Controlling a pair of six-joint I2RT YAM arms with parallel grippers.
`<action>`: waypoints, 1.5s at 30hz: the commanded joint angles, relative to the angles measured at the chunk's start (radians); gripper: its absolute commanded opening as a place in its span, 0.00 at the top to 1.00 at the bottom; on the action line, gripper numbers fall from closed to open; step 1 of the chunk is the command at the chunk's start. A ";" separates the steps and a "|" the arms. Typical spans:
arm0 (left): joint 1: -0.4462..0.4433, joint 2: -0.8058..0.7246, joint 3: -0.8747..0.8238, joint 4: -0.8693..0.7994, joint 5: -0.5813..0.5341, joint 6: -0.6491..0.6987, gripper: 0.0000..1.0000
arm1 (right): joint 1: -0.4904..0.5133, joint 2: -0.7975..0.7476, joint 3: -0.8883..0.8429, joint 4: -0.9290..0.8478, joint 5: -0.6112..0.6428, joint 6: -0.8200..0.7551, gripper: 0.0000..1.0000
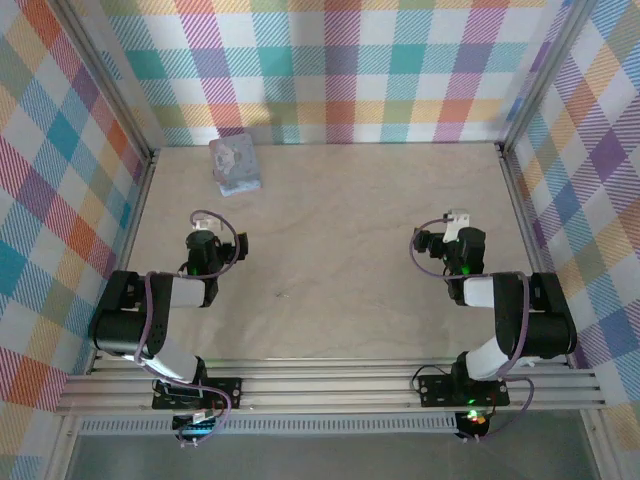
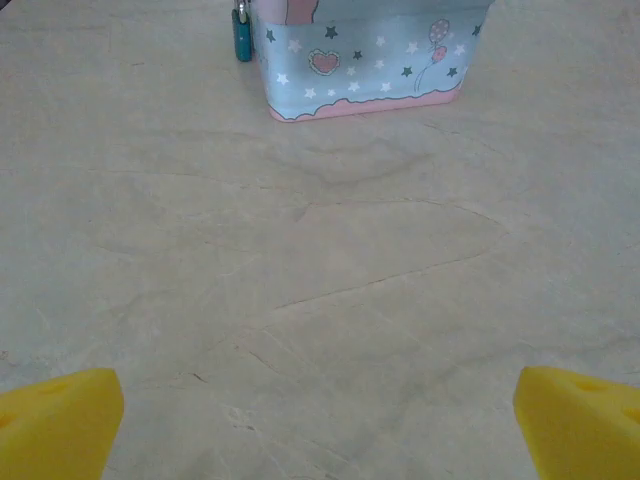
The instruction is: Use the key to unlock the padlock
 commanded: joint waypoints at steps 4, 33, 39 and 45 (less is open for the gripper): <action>0.011 0.004 -0.008 0.039 0.016 -0.014 0.00 | -0.005 0.009 0.006 0.008 0.001 -0.004 0.00; 0.011 0.004 -0.008 0.038 0.016 -0.014 0.00 | -0.005 0.009 0.006 0.008 0.001 -0.004 0.00; 0.010 0.003 -0.008 0.038 0.017 -0.014 0.00 | -0.005 0.005 0.004 0.010 0.002 -0.003 0.00; 0.011 -0.031 0.049 -0.089 0.061 0.003 0.00 | -0.005 -0.049 0.060 -0.132 -0.003 -0.005 0.00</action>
